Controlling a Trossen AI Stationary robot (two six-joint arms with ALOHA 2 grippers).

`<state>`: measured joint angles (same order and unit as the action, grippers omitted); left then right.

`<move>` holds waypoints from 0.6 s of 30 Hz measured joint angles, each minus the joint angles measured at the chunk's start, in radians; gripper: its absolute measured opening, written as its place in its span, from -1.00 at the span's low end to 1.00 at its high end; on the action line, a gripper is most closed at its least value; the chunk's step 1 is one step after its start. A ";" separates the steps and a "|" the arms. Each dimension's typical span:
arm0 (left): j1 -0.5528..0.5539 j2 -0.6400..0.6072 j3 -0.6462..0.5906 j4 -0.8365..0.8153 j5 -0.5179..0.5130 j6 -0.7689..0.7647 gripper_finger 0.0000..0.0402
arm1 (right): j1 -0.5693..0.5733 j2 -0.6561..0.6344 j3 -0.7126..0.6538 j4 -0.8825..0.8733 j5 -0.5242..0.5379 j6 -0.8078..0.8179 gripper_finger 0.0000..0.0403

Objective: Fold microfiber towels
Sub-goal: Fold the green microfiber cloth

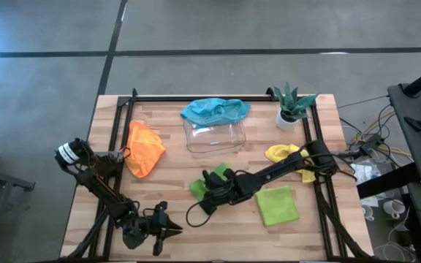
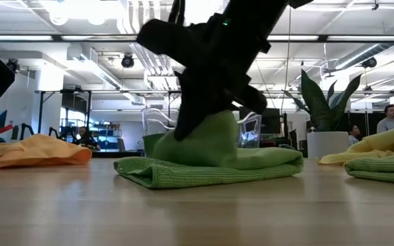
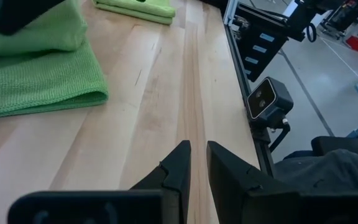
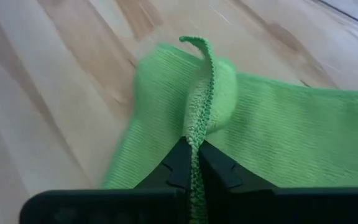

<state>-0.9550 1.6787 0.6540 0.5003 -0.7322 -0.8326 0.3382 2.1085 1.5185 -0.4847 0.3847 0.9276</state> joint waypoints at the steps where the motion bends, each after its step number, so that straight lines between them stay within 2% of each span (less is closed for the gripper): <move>1: 0.000 0.000 0.000 0.000 0.000 0.000 -0.81 | 0.000 0.001 0.000 0.015 0.000 0.000 -0.89; 8: 0.000 0.000 0.000 0.000 0.000 0.000 -0.81 | 0.000 0.000 0.000 0.126 -0.002 0.007 -0.47; 11: 0.000 0.000 0.001 -0.001 0.002 -0.001 -0.81 | 0.003 -0.023 0.000 0.122 -0.026 -0.046 -0.30; 14: 0.000 0.000 0.002 0.000 0.014 -0.002 -0.81 | 0.019 -0.071 0.001 0.034 -0.019 -0.157 -0.18; 18: 0.004 0.000 0.001 0.000 0.019 0.000 -0.81 | 0.041 -0.086 0.001 -0.117 -0.015 -0.266 -0.13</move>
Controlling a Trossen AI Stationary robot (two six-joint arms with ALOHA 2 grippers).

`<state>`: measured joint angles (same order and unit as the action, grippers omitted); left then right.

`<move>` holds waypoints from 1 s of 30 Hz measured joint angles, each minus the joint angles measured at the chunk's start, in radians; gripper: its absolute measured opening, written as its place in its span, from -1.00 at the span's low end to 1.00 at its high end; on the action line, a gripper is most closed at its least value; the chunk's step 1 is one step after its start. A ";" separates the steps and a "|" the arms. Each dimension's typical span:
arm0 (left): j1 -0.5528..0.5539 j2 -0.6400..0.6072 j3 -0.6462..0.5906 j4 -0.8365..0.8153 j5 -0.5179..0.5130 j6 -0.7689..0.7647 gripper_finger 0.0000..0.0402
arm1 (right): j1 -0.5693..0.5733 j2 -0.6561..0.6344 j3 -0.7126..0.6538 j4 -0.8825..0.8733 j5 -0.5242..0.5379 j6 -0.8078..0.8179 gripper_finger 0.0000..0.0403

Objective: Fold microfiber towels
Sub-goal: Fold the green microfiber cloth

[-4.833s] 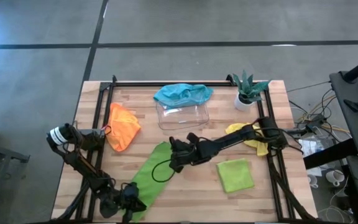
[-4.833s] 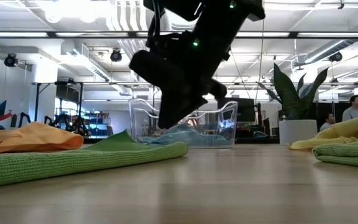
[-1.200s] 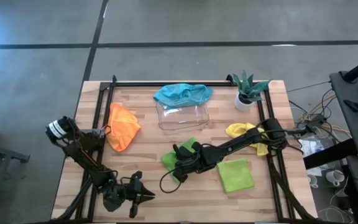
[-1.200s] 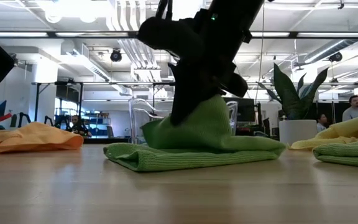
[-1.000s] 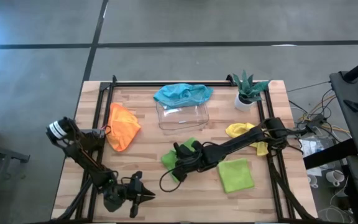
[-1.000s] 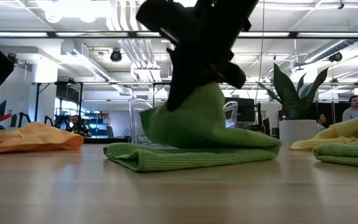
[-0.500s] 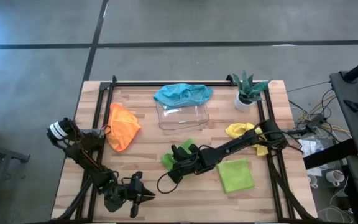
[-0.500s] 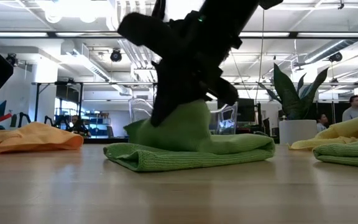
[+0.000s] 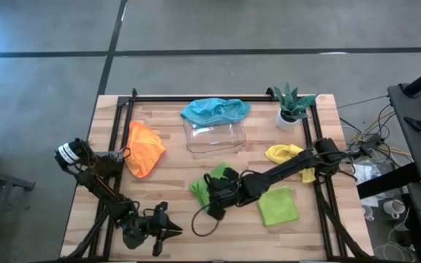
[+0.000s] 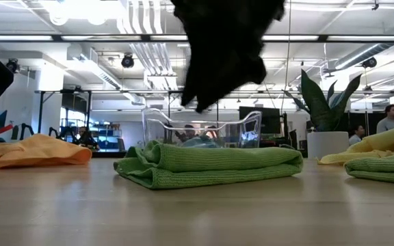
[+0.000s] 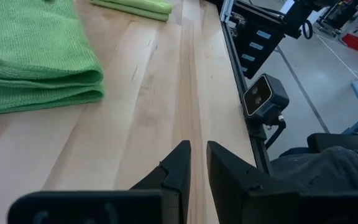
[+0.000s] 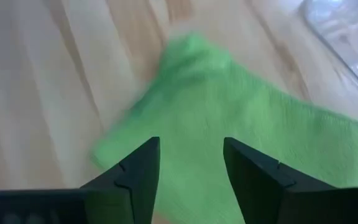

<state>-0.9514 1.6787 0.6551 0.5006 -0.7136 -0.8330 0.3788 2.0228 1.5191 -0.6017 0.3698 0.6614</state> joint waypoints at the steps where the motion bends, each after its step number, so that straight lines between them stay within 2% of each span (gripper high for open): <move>1: 0.005 0.000 -0.001 0.000 0.000 0.000 -0.81 | 0.003 0.009 -0.001 -0.003 0.002 -0.028 -0.13; 3: 0.018 0.000 -0.002 -0.002 0.000 -0.001 -0.81 | 0.004 0.033 -0.001 0.029 0.031 -0.077 -0.13; 7: 0.045 0.000 -0.003 -0.006 -0.001 0.001 -0.81 | -0.017 0.095 -0.001 0.078 0.177 -0.095 -0.13; 9: 0.051 0.000 -0.002 -0.010 -0.001 0.001 -0.81 | -0.045 0.123 -0.001 0.117 0.200 -0.116 -0.13; 17: 0.050 0.000 -0.005 -0.030 0.001 -0.051 -0.81 | -0.078 0.177 0.014 0.440 0.062 -0.276 -0.14; 19: 0.053 0.000 -0.006 -0.049 -0.016 -0.049 -0.81 | -0.078 0.178 0.024 0.438 0.060 -0.294 -0.16; 23: 0.054 0.000 -0.005 -0.056 -0.138 -0.042 -0.81 | -0.093 0.203 0.019 0.416 0.074 -0.296 -0.20; 30: 0.048 -0.021 -0.002 -0.054 -0.157 0.027 -0.81 | -0.093 0.219 0.020 0.416 0.068 -0.289 -0.21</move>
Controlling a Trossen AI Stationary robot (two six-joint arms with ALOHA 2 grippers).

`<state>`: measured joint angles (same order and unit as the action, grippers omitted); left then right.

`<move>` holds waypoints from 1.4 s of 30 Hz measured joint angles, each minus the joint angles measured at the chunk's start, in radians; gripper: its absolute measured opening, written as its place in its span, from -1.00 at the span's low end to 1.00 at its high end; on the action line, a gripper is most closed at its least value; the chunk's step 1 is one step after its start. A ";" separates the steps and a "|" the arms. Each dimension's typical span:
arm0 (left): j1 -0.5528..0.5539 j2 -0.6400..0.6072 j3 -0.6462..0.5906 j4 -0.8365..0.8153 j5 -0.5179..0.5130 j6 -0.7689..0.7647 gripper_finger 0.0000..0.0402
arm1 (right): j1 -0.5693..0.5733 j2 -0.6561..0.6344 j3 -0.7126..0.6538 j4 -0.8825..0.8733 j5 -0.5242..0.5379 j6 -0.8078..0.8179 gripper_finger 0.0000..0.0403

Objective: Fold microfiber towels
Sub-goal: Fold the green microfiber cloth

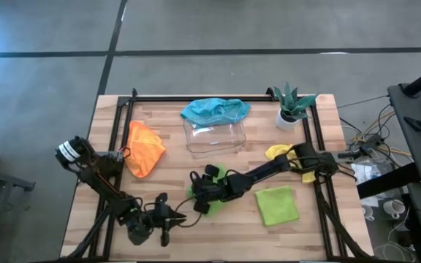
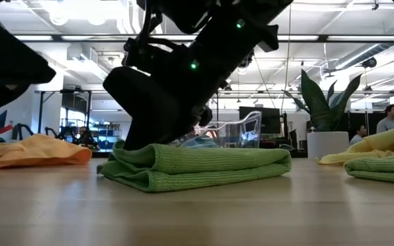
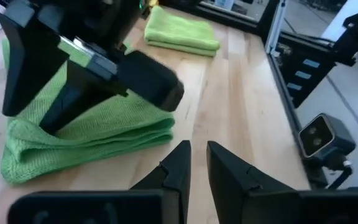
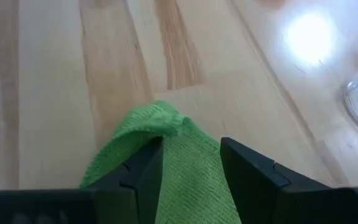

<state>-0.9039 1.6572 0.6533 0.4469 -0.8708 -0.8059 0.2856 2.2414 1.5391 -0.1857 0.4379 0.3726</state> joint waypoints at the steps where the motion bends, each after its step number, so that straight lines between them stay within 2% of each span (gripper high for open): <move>1: -0.003 0.000 0.001 0.008 -0.001 -0.002 -0.81 | -0.001 -0.001 0.000 -0.006 0.001 0.018 -0.20; 5: -0.028 0.030 0.048 0.021 -0.002 0.011 -0.81 | -0.007 -0.024 0.038 -0.130 0.004 0.115 -0.08; 12: -0.031 0.126 0.124 0.107 -0.055 0.106 -0.81 | 0.017 -0.050 0.207 -0.536 0.011 0.254 0.20; 18: -0.038 0.139 0.134 0.125 -0.026 0.059 -0.81 | 0.037 -0.050 0.369 -0.772 0.013 0.407 0.33; 24: -0.045 0.126 0.132 0.121 -0.023 0.042 -0.72 | 0.064 -0.050 0.469 -0.812 0.032 0.499 0.35; 30: -0.044 0.124 0.132 0.121 -0.024 -0.093 -0.38 | 0.098 -0.050 0.521 -0.811 0.081 0.517 0.32; 36: -0.043 0.124 0.132 0.129 -0.053 -0.045 -0.11 | 0.118 -0.050 0.529 -0.812 0.114 0.517 0.32; 42: -0.047 0.094 0.132 0.129 -0.070 0.009 -0.09 | 0.144 -0.050 0.508 -0.828 0.117 0.509 0.32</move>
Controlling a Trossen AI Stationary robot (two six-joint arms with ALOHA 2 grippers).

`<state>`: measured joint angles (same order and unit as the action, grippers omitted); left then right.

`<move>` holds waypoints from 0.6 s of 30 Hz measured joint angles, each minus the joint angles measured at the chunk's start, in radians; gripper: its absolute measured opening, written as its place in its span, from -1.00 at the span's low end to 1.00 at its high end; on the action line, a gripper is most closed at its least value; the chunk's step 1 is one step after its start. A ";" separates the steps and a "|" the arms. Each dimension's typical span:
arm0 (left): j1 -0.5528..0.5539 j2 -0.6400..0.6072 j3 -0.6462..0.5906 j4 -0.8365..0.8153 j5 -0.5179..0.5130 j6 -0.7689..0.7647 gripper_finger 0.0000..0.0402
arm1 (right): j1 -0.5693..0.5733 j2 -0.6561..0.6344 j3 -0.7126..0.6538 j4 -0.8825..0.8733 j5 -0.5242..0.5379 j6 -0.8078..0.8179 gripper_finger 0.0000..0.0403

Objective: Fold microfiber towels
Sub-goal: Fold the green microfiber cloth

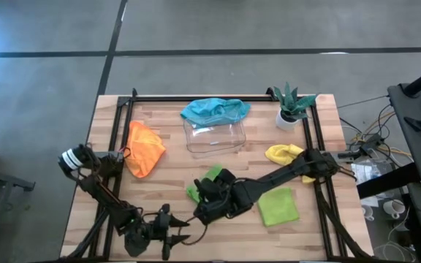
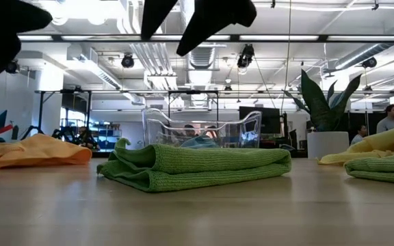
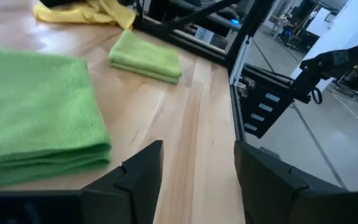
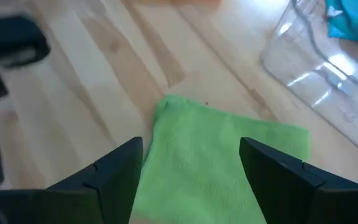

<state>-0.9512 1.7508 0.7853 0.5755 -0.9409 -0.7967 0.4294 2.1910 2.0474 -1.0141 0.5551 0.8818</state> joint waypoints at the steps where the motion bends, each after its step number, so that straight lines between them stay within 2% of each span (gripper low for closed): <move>1: -0.004 -0.007 0.000 0.002 -0.008 0.016 -0.09 | 0.003 0.000 -0.002 -0.004 0.006 -0.001 0.32; 4: -0.026 -0.024 -0.001 0.073 -0.011 0.120 -0.09 | 0.005 0.000 -0.008 -0.038 0.032 0.002 0.31; 8: -0.059 -0.024 -0.001 0.187 -0.017 0.271 -0.09 | -0.003 0.000 -0.021 -0.109 0.003 0.013 0.28; 12: -0.076 -0.021 -0.006 0.191 -0.069 0.280 -0.09 | -0.017 0.000 -0.054 -0.127 -0.054 0.012 0.24; 18: -0.079 -0.021 -0.007 0.180 -0.071 0.281 -0.09 | -0.021 -0.002 -0.116 -0.128 -0.110 -0.012 0.23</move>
<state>-1.0306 1.7302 0.7784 0.7554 -1.0114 -0.5159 0.4082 2.1886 1.9313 -1.1418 0.4454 0.8702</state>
